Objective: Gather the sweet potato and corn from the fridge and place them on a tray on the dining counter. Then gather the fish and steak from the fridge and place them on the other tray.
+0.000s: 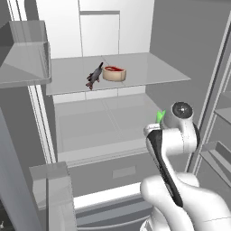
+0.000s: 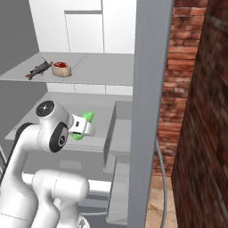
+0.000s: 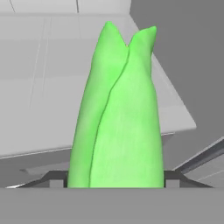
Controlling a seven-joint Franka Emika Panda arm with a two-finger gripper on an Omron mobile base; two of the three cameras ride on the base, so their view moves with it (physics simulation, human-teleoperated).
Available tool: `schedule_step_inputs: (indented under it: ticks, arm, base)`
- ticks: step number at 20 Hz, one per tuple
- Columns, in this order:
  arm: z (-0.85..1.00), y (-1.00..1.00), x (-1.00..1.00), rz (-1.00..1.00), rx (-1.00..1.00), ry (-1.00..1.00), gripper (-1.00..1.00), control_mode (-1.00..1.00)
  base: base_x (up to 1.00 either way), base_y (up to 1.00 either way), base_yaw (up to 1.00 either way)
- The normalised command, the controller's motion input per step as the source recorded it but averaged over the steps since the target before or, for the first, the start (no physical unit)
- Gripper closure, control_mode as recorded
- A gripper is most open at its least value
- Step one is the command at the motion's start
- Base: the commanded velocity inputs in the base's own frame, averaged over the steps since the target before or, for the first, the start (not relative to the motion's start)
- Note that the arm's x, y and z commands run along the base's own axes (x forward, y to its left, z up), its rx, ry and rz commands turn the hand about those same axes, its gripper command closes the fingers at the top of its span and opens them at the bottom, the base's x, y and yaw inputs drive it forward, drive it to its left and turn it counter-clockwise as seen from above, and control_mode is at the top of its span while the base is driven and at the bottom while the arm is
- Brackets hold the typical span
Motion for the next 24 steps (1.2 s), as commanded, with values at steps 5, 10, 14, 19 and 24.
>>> schedule_step_inputs:
  ticks: [5,10,14,19,24]
  arm:
    - [0.50,0.13,-0.79,0.02,0.08,0.03,1.00,-1.00]
    - [0.45,0.13,-0.83,0.04,0.06,0.03,1.00,-1.00]
    - [0.33,0.16,-0.77,0.05,0.04,0.04,1.00,-1.00]
    - [0.08,0.15,-0.85,0.03,0.00,0.00,1.00,-1.00]
    - [0.08,0.09,-0.66,0.01,0.00,-0.01,1.00,-1.00]
  base:
    - [0.00,0.00,0.00]
    - [0.00,0.00,0.00]
    - [0.00,0.00,0.00]
    - [0.00,0.00,0.00]
    - [0.00,0.00,0.00]
